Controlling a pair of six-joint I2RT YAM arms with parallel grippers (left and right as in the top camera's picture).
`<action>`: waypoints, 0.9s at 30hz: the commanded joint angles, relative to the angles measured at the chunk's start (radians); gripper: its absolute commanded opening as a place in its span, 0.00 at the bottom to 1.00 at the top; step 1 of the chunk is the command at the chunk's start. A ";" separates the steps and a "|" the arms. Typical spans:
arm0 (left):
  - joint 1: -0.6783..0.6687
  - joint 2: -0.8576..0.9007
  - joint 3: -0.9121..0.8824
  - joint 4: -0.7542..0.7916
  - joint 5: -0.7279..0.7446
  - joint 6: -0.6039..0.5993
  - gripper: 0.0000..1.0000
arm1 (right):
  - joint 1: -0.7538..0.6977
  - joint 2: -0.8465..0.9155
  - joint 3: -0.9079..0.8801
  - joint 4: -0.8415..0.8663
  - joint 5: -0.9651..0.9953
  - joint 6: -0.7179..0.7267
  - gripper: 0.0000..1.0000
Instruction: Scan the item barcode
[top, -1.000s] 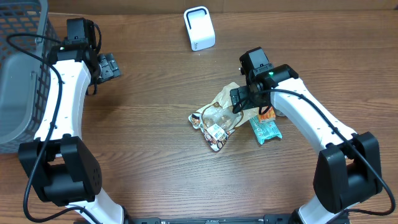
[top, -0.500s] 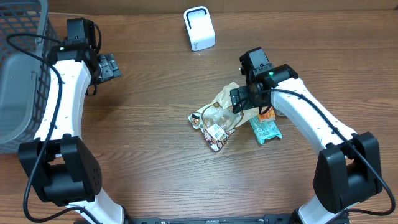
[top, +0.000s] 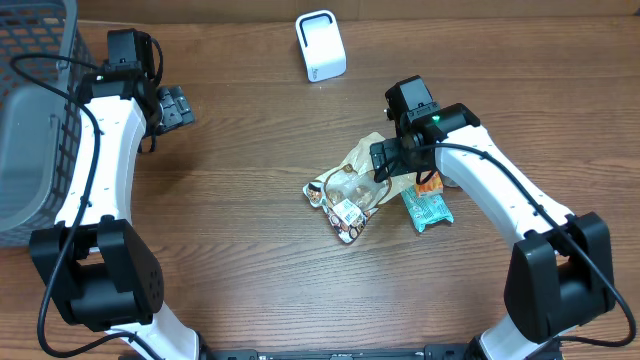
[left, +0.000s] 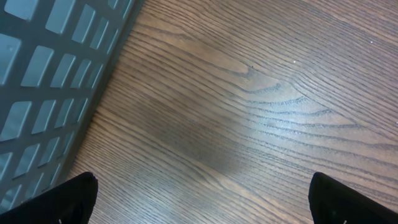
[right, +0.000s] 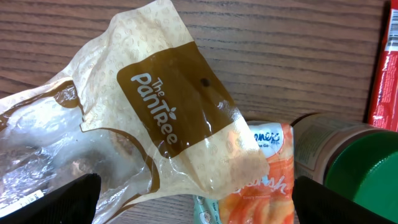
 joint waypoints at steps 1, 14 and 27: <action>-0.007 -0.006 0.019 0.001 -0.014 0.026 1.00 | 0.006 -0.104 -0.006 0.006 0.003 0.007 1.00; -0.007 -0.006 0.019 0.001 -0.013 0.026 1.00 | 0.007 -0.729 -0.006 0.013 0.003 0.003 1.00; -0.007 -0.006 0.019 0.001 -0.014 0.026 1.00 | -0.002 -1.312 -0.130 0.006 0.029 -0.022 1.00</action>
